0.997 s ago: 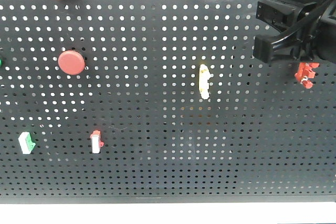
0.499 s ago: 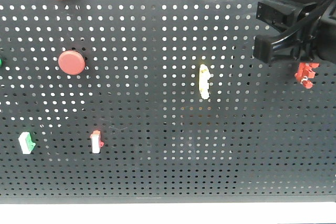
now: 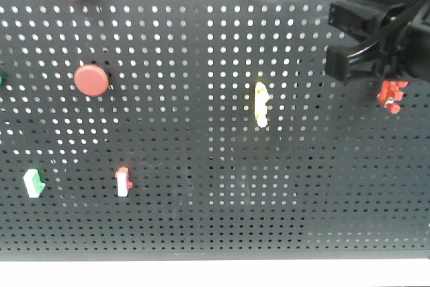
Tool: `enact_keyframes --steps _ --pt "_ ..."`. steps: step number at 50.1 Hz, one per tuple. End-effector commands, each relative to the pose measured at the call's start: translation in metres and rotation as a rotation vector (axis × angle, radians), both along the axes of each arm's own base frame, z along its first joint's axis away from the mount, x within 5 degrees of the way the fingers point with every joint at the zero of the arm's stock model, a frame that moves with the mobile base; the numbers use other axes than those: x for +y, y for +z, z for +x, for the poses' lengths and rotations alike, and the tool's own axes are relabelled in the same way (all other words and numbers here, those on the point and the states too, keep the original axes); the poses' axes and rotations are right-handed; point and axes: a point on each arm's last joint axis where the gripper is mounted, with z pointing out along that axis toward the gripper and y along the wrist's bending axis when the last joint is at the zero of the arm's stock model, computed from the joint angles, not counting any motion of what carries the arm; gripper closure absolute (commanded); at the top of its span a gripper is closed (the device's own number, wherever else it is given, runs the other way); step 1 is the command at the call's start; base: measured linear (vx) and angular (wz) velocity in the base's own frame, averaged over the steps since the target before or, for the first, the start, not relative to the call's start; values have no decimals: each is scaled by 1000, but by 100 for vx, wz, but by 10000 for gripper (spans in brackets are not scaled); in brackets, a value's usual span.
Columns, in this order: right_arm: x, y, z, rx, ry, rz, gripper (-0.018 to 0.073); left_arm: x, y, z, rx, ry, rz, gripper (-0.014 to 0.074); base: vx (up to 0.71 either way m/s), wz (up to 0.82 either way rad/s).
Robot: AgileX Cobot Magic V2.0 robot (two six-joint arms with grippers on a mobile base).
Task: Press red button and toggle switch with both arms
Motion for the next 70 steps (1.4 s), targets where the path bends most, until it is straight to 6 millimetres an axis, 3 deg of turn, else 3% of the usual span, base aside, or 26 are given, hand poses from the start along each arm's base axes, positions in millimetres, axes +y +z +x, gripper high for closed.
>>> enact_keyframes --steps 1,32,38,43,45,54,61,70 --pt "-4 18 -9 -106 15 30 562 0 -3 1 -43 2 -23 594 0 0" --pt "-4 18 -10 -101 12 28 562 0 -3 1 -41 2 -23 594 0 0" --pt "-12 25 -23 -110 13 66 562 0 -3 1 -41 2 -23 594 0 0" --pt "-34 20 -44 -130 -33 74 562 0 -3 1 -41 2 -23 594 0 0" --pt "-44 10 -51 -138 -61 88 562 0 -3 1 -41 2 -23 594 0 0" --pt "-82 -70 -88 -119 -221 97 562 0 -3 1 -41 2 -23 594 0 0" --pt "-98 -147 -119 -26 -325 88 562 0 -3 1 -41 2 -23 594 0 0" --pt "-108 -223 -147 28 -433 98 562 0 -3 1 -41 2 -23 594 0 0"
